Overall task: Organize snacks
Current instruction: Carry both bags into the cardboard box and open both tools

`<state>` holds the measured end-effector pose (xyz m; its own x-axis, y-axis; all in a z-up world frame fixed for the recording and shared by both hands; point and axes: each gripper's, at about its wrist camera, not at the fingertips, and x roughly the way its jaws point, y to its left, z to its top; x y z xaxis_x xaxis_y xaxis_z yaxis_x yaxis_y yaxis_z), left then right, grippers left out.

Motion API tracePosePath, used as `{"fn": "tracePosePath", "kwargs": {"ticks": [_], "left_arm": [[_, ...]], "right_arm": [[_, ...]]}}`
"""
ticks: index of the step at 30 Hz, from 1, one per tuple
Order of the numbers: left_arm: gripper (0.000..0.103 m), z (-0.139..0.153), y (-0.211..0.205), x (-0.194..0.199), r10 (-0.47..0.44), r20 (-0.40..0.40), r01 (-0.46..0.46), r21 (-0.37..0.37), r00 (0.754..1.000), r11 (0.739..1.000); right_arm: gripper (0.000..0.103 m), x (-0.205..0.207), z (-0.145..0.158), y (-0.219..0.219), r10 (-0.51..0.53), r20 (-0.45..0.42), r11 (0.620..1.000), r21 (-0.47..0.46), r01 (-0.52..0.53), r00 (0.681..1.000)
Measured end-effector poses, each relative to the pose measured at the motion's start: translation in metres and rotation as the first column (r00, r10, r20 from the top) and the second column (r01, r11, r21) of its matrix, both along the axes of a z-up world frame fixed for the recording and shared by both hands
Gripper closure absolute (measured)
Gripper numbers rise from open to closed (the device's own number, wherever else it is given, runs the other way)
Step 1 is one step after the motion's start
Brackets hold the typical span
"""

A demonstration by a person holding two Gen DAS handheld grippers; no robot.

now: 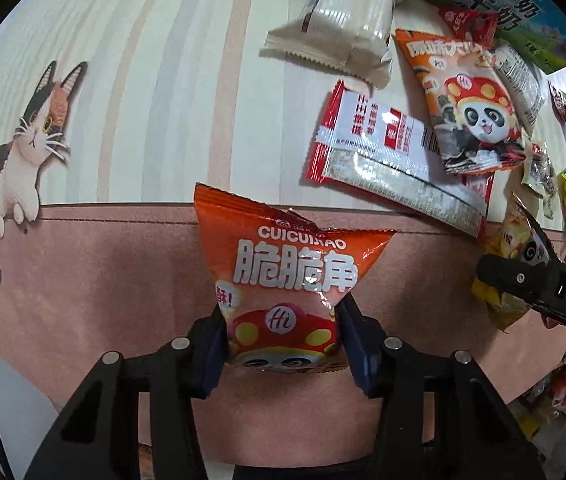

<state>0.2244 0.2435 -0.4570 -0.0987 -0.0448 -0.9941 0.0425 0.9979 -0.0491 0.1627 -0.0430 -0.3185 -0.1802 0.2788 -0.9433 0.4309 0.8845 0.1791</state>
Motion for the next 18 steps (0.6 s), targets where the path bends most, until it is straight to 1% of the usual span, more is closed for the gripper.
{"fn": "tracePosePath", "kwargs": {"ticks": [1,5,9,11,15,18], "left_arm": [[0.056,0.004,-0.001,0.000,0.008,0.002,-0.008,-0.009,1.000,1.000],[0.056,0.036,0.006,-0.003,0.017,0.028,-0.016,-0.029,0.999,0.999],[0.056,0.078,0.004,0.005,0.045,0.080,-0.039,-0.067,0.996,0.997],[0.056,0.102,0.003,0.012,0.064,0.110,-0.054,-0.091,0.992,0.994],[0.056,0.157,-0.003,0.037,0.092,0.181,-0.066,-0.146,0.979,0.987],[0.056,0.188,-0.018,0.073,0.092,0.238,-0.050,-0.175,0.967,0.983]], "right_arm": [[0.052,0.000,-0.001,-0.004,0.002,0.003,1.000,0.004,-0.002,1.000],[0.052,-0.003,0.013,-0.023,0.023,0.027,0.999,0.029,-0.024,0.999],[0.052,0.000,0.036,-0.033,0.050,0.069,0.996,0.076,-0.055,0.996],[0.052,0.004,0.052,-0.037,0.059,0.098,0.992,0.104,-0.069,0.993],[0.053,0.024,0.094,-0.044,0.066,0.183,0.982,0.161,-0.096,0.981],[0.053,0.051,0.130,-0.055,0.070,0.255,0.976,0.182,-0.119,0.964]]}}
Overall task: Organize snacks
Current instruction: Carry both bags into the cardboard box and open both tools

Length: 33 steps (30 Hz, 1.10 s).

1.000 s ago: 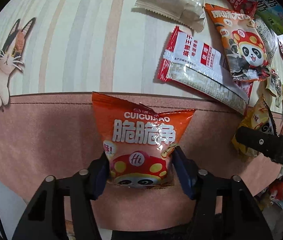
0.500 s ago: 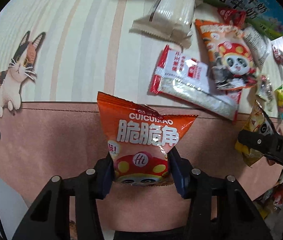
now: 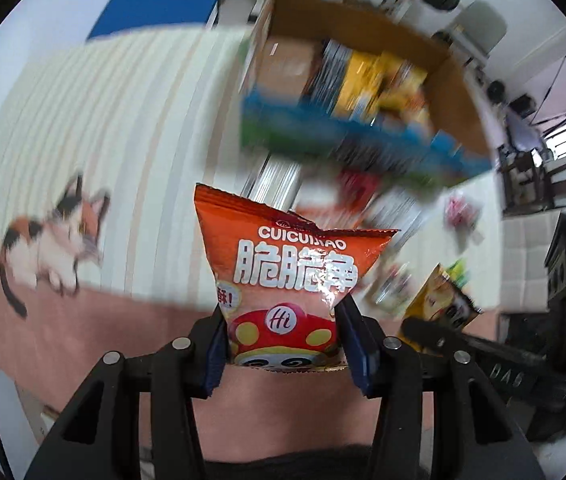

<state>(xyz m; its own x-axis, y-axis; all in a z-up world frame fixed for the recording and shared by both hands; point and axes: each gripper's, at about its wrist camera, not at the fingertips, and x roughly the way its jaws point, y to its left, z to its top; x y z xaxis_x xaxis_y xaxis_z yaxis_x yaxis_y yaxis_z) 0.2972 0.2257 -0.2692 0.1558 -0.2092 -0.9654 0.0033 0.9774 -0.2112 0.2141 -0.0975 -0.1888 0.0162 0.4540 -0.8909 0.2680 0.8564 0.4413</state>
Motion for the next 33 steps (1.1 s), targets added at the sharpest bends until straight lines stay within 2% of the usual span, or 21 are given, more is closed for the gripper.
{"fn": "tracePosePath", "kwargs": {"ticks": [2,4,7,12,18,25,31,33], "left_arm": [[0.056,0.013,-0.013,0.028,-0.012,0.034,0.012,-0.003,0.999,1.000],[0.056,0.011,-0.023,0.053,-0.019,0.056,0.019,0.008,0.998,1.000],[0.056,0.018,-0.033,0.104,-0.033,0.077,0.030,0.046,0.996,0.999],[0.056,0.002,-0.041,0.185,-0.036,0.061,0.030,0.099,0.997,0.995],[0.056,-0.039,-0.051,0.265,-0.032,-0.035,0.036,0.129,0.999,0.991],[0.056,-0.084,-0.059,0.318,-0.039,-0.131,0.060,0.162,0.991,0.985],[0.055,-0.101,-0.059,0.335,-0.021,-0.160,0.049,0.176,0.987,0.983],[0.055,-0.101,-0.060,0.338,-0.020,-0.168,0.049,0.171,0.986,0.984]], "right_arm": [[0.053,0.022,0.020,-0.008,0.008,0.043,1.000,0.011,-0.009,0.999],[0.053,0.050,0.037,-0.011,0.011,0.087,1.000,0.012,-0.012,0.996],[0.053,0.099,0.054,-0.019,0.020,0.147,0.999,-0.043,-0.014,0.989],[0.052,0.187,0.054,-0.040,-0.002,0.179,0.989,-0.144,0.029,0.984],[0.052,0.274,0.025,-0.069,-0.049,0.128,0.971,-0.225,0.078,0.991],[0.052,0.328,-0.008,-0.082,-0.091,0.074,0.958,-0.265,0.107,0.993],[0.050,0.333,-0.026,-0.081,-0.097,0.036,0.953,-0.283,0.103,0.995],[0.043,0.336,-0.031,-0.080,-0.091,0.023,0.954,-0.284,0.094,0.996]]}}
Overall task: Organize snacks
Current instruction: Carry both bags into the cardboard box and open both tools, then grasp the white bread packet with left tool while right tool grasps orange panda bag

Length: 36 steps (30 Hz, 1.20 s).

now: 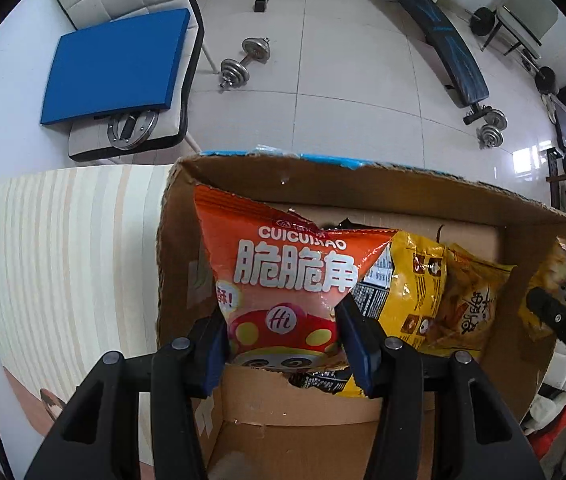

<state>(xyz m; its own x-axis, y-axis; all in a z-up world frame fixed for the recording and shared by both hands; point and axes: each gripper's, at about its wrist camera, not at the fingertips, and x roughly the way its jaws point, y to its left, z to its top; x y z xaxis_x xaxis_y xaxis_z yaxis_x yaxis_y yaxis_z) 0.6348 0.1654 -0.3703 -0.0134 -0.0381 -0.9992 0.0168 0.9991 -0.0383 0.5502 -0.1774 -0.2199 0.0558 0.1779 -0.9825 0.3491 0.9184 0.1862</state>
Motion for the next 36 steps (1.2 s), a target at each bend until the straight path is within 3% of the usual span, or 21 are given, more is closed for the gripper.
{"fn": "tracePosePath", "kwargs": {"ticks": [1,4,9,11,16,20,28,32,36], "left_arm": [[0.052,0.000,0.001,0.001,0.007,-0.002,-0.007,-0.008,1.000,1.000],[0.020,0.002,0.001,0.005,0.007,0.010,-0.006,-0.032,1.000,0.999],[0.018,0.016,-0.003,0.004,-0.011,0.049,0.013,-0.050,0.999,0.999],[0.011,0.025,-0.006,0.000,-0.026,0.078,0.029,-0.048,0.997,0.998],[0.010,0.043,-0.008,-0.014,-0.040,0.127,0.050,-0.079,0.991,0.996],[0.010,0.073,-0.007,-0.037,-0.058,0.245,0.068,-0.035,0.968,0.997],[0.010,0.110,0.008,-0.101,-0.058,0.325,0.071,-0.027,0.944,0.997],[0.010,0.115,0.024,-0.153,-0.061,0.358,0.055,0.029,0.932,0.998],[0.011,0.103,0.043,-0.205,-0.071,0.369,0.029,0.119,0.927,0.993]], "right_arm": [[0.034,0.001,-0.002,0.000,0.001,-0.002,1.000,-0.006,-0.001,1.000],[0.017,0.002,-0.001,0.002,0.010,0.003,1.000,-0.013,-0.010,1.000],[0.010,-0.004,0.005,0.012,0.052,0.001,0.998,-0.017,-0.052,0.999],[0.009,-0.007,0.010,0.020,0.092,0.012,0.995,-0.027,-0.092,0.996],[0.006,-0.022,0.028,0.040,0.177,0.066,0.984,-0.047,-0.174,0.982],[0.006,-0.041,0.043,0.049,0.198,0.105,0.980,-0.051,-0.193,0.975],[0.006,-0.105,0.076,0.070,0.216,0.180,0.976,-0.018,-0.216,0.960],[0.006,-0.151,0.079,0.088,0.246,0.189,0.968,-0.002,-0.250,0.951],[0.006,-0.199,0.057,0.110,0.272,0.142,0.960,0.030,-0.279,0.952]]}}
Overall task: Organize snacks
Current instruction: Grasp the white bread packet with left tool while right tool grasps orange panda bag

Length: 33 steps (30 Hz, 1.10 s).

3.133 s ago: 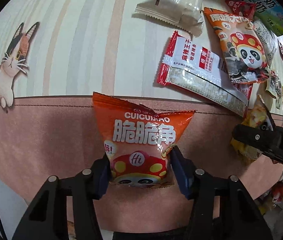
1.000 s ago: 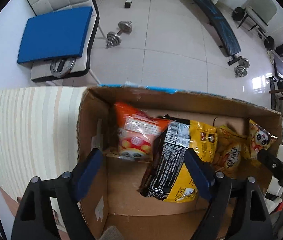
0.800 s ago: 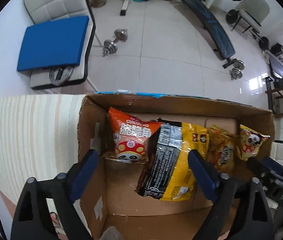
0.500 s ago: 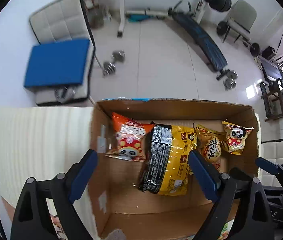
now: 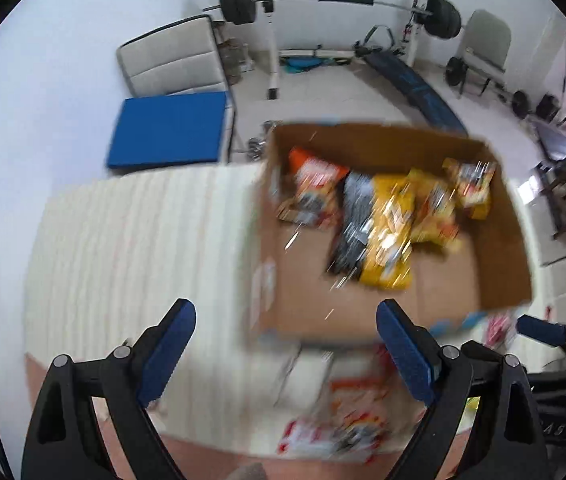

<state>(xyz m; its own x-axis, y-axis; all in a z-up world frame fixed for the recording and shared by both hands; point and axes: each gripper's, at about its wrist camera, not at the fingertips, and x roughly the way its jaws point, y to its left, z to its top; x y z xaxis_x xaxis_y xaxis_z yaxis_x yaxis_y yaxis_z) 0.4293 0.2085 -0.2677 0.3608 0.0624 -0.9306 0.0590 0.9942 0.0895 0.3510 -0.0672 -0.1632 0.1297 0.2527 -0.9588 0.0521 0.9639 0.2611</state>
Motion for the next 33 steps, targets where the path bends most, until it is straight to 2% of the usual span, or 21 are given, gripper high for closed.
{"fn": "tracePosePath", "kwargs": {"ticks": [3,7,14,17,18,20,23,27,28,33], "left_arm": [[0.011,-0.023,0.017,-0.035,0.025,-0.024,-0.023,0.079,0.999,0.997],[0.011,-0.066,0.036,-0.063,0.058,-0.109,-0.040,0.159,0.992,0.986],[0.011,-0.117,0.064,-0.079,0.101,-0.193,-0.058,0.217,0.976,0.974],[0.011,-0.129,0.070,-0.076,0.099,-0.218,-0.050,0.217,0.971,0.975],[0.011,-0.132,0.070,-0.074,0.092,-0.231,-0.043,0.211,0.969,0.977],[0.011,-0.137,0.065,-0.070,0.070,-0.258,-0.019,0.197,0.963,0.980],[0.011,-0.140,0.050,-0.061,0.031,-0.275,0.014,0.160,0.961,0.987],[0.011,-0.153,0.029,-0.043,-0.018,-0.316,0.048,0.085,0.949,0.995],[0.011,-0.157,0.024,-0.036,-0.028,-0.329,0.056,0.076,0.944,0.996],[0.011,-0.190,0.004,-0.014,-0.047,-0.402,0.068,0.039,0.914,0.997]], "right_arm": [[0.006,-0.026,-0.033,0.021,0.024,-0.072,1.000,0.009,-0.023,0.997],[0.006,-0.045,-0.084,0.048,0.033,-0.164,0.999,0.008,-0.032,0.986],[0.006,-0.056,-0.148,0.090,0.060,-0.240,0.996,-0.052,-0.074,0.969],[0.009,-0.057,-0.166,0.093,0.066,-0.268,0.994,-0.064,-0.086,0.961],[0.009,-0.059,-0.165,0.093,0.071,-0.251,0.993,-0.069,-0.091,0.965],[0.022,-0.063,-0.163,0.092,0.087,-0.240,0.988,-0.104,-0.115,0.967],[0.037,-0.067,-0.161,0.077,0.051,-0.241,0.989,-0.120,-0.082,0.969],[0.039,-0.074,-0.162,0.042,-0.034,-0.262,0.993,-0.116,0.003,0.965],[0.042,-0.076,-0.162,0.033,-0.052,-0.270,0.993,-0.117,0.021,0.962],[0.042,-0.086,-0.166,0.001,-0.138,-0.319,0.990,-0.051,0.128,0.938]]}}
